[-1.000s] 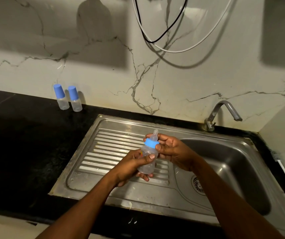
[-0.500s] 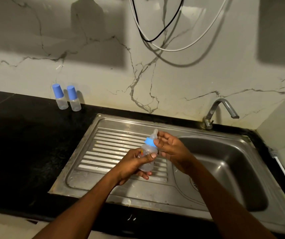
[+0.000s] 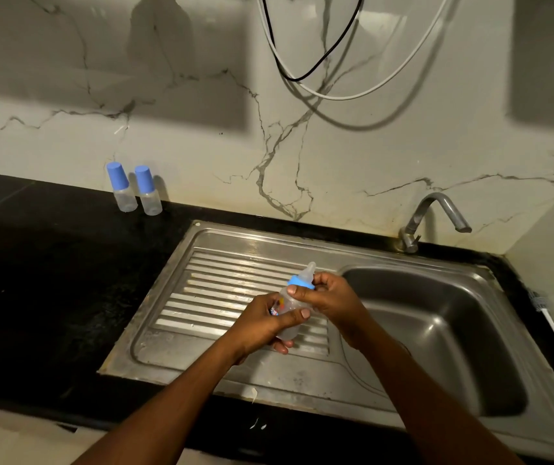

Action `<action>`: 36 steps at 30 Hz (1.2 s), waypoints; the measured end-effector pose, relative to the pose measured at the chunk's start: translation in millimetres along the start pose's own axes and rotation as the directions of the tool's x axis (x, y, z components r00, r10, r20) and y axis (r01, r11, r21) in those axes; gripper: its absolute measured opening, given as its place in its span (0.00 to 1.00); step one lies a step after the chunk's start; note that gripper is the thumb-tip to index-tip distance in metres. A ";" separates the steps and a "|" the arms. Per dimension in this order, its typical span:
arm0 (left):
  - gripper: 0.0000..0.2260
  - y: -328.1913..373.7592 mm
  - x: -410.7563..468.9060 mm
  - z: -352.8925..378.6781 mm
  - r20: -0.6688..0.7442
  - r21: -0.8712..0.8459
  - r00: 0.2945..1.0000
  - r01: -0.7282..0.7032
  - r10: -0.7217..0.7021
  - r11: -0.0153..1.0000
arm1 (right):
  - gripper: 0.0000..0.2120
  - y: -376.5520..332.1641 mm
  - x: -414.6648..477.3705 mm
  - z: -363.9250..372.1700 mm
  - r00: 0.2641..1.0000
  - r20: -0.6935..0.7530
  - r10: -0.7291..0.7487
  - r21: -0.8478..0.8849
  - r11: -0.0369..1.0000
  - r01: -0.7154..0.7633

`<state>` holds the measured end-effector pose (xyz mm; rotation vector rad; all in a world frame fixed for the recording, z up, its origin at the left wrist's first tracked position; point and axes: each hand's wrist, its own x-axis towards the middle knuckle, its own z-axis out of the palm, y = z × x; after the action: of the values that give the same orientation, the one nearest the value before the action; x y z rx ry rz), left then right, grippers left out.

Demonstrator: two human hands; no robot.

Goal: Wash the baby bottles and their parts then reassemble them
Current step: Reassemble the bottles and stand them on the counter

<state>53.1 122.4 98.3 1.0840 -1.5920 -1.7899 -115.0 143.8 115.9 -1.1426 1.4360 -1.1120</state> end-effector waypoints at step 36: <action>0.31 -1.5 2.6 -4.7 0.258 -0.230 0.965 0.110 -0.048 0.967 | 0.21 -6.4 -7.8 -20.5 0.980 0.197 -0.007 0.245 0.969 -0.042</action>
<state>55.8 117.9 96.2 0.8450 -1.4328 -2.1828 -133.6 152.3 125.9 -1.0276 1.1175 -1.0992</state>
